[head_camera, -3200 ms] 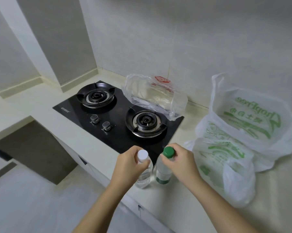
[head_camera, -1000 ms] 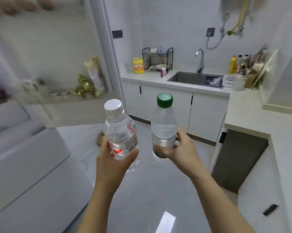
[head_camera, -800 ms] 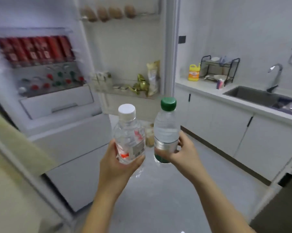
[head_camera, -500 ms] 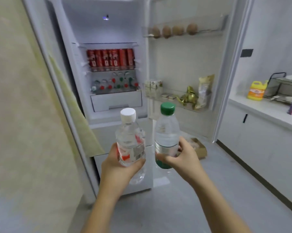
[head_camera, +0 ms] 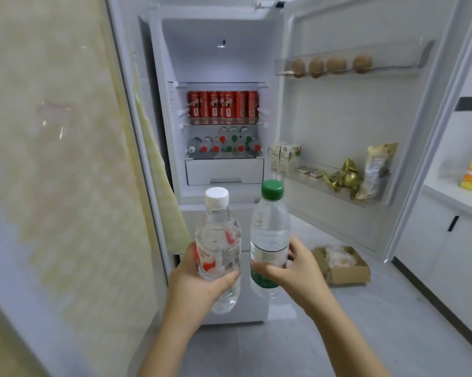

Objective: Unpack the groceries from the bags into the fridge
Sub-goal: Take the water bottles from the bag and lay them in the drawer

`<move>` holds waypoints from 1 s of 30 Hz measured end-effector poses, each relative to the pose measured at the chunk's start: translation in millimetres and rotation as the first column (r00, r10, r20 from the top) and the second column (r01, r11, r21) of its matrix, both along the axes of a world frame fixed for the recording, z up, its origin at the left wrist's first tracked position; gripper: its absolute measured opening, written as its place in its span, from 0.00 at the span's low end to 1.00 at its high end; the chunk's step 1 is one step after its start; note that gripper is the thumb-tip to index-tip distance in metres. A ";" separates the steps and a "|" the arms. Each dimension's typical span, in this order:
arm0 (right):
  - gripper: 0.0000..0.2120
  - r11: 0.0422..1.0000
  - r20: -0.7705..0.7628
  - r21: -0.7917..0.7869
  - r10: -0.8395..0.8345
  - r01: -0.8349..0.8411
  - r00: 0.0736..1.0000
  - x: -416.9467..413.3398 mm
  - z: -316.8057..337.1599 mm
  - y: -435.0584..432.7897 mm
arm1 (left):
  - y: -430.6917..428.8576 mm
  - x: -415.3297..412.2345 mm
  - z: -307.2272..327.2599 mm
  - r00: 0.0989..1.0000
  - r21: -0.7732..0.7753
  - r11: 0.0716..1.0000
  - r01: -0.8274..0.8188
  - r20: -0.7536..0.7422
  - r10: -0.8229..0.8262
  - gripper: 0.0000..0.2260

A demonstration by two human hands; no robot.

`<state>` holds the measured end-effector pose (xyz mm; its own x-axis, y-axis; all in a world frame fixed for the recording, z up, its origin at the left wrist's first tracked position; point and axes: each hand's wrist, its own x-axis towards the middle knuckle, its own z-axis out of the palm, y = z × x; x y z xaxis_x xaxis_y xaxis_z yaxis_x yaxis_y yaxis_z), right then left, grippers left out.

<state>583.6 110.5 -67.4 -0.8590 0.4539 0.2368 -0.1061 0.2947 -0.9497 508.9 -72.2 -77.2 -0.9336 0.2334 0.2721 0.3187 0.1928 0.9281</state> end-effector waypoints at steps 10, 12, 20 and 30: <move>0.25 1.000 0.032 -0.006 0.004 -0.004 0.999 -36.1 -5.3 30.4 | 30.5 -39.7 -1.3 1.000 0.037 0.999 -0.017 0.018 0.016 0.28; 0.24 1.000 0.037 -0.010 -0.003 0.004 0.999 -50.0 -6.5 37.7 | 35.7 -54.2 -2.9 1.000 0.047 0.999 -0.012 0.020 0.011 0.28; 0.25 1.000 0.043 -0.011 -0.015 0.016 0.999 -139.6 -9.0 56.2 | 49.5 -147.9 -8.5 1.000 0.047 0.999 -0.007 0.019 0.006 0.25; 0.22 0.995 0.039 -0.035 -0.096 0.097 0.995 -262.0 -6.4 68.9 | 60.6 -283.9 -0.7 1.000 -0.007 1.000 0.016 0.013 -0.016 0.24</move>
<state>321.7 179.4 -73.8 -0.8188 0.5426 0.1875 -0.0437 0.2666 -0.9628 225.0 -11.6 -77.9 -0.9330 0.2505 0.2583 0.3099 0.1947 0.9306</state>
